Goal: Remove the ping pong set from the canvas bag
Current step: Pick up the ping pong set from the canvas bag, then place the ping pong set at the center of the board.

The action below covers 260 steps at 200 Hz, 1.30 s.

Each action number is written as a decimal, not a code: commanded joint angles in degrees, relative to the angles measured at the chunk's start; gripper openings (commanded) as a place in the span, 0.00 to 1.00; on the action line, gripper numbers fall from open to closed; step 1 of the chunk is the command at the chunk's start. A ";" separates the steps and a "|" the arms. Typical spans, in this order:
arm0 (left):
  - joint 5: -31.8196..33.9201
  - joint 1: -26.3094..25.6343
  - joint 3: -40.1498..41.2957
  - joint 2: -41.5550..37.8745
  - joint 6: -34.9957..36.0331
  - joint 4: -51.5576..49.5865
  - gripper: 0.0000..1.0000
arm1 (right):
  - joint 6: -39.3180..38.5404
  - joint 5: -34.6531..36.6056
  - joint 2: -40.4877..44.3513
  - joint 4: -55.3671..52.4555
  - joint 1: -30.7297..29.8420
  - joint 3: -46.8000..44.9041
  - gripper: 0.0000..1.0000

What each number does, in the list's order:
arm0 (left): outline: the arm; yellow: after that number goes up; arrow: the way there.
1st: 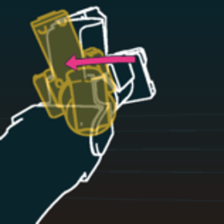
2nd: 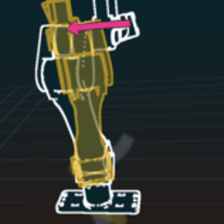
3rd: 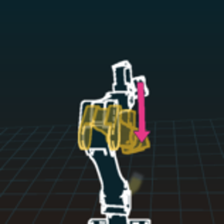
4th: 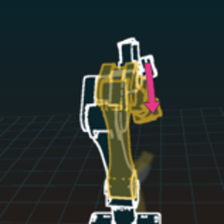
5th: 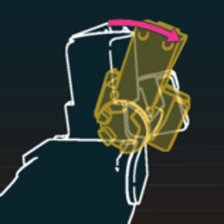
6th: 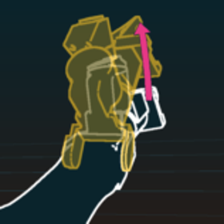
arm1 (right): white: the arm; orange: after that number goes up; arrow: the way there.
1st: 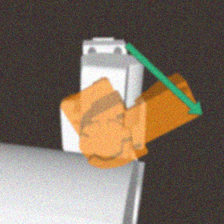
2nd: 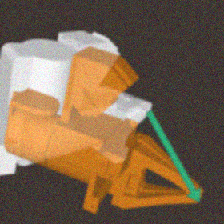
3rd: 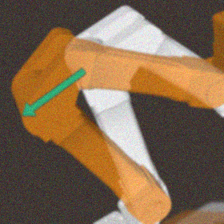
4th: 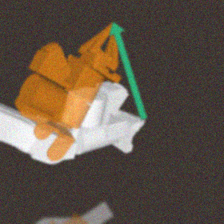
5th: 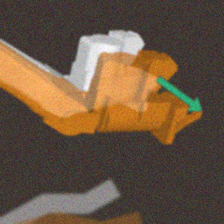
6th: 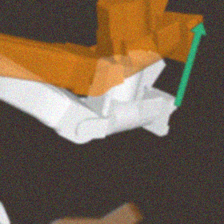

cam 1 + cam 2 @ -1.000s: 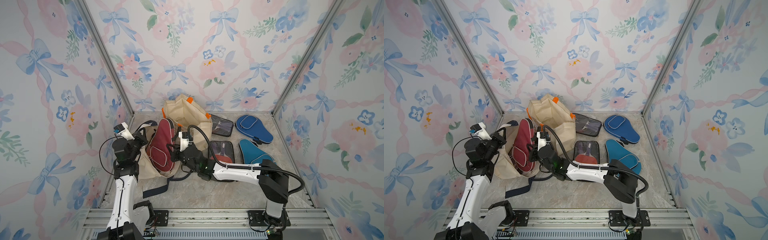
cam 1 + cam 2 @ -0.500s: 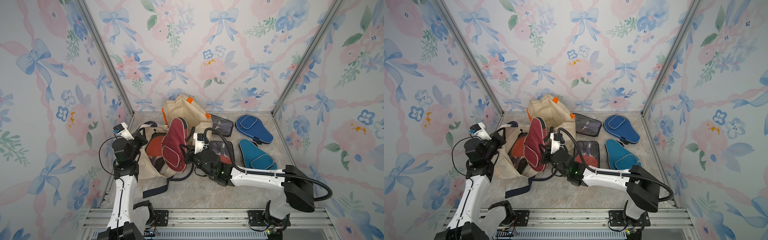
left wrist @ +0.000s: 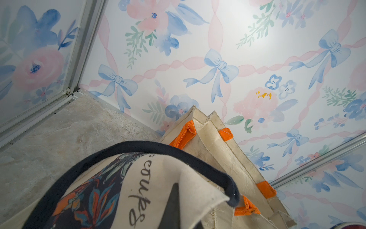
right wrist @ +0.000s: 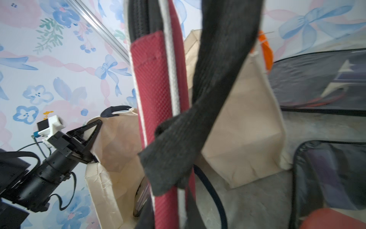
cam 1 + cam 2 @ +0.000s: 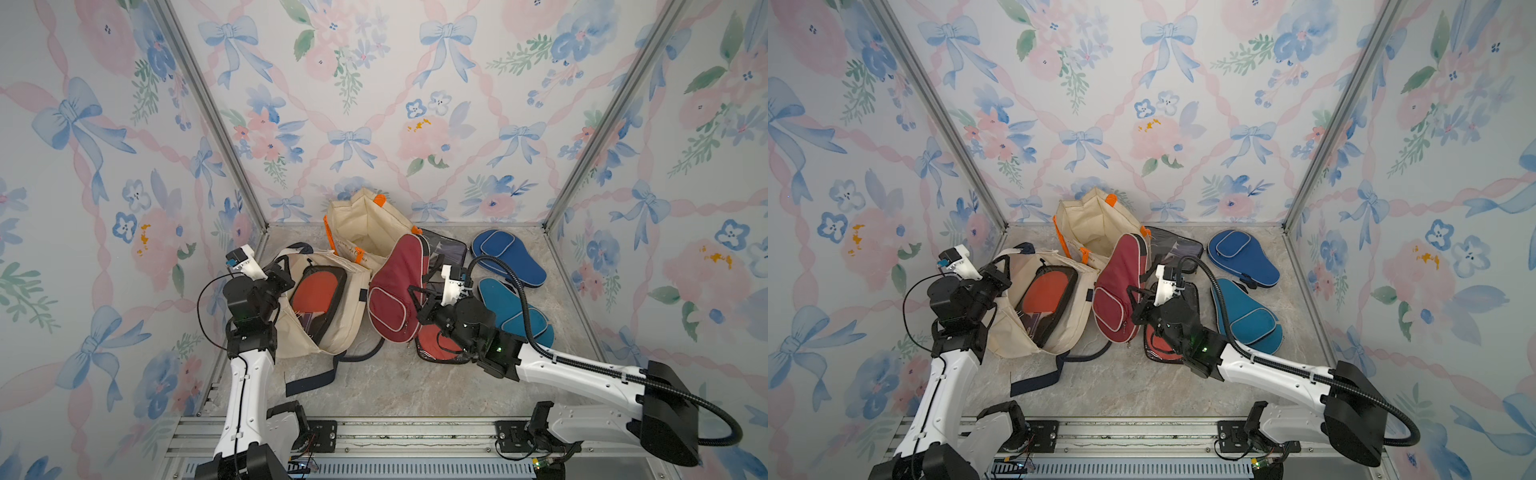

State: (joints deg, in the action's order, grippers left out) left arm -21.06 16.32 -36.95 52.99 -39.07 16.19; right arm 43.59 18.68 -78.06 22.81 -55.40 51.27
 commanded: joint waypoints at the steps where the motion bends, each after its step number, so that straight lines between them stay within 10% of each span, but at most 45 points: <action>1: 1.19 0.30 -1.31 -1.24 1.41 0.76 0.00 | 2.55 -2.33 3.23 -2.42 2.70 -1.31 0.03; 106: 5.17 -1.28 -12.43 -4.62 3.04 -5.96 0.00 | 11.46 -11.11 3.87 -11.91 3.30 -7.31 0.02; 260: 12.19 -2.43 -20.70 -3.98 5.86 -6.52 0.00 | 40.93 -18.58 -19.77 -0.85 -3.85 -5.21 0.03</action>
State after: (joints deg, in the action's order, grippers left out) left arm -10.02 14.24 -55.07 50.41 -34.63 2.39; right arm 79.61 0.97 -92.44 19.84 -57.10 44.01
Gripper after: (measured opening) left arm 0.071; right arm 0.112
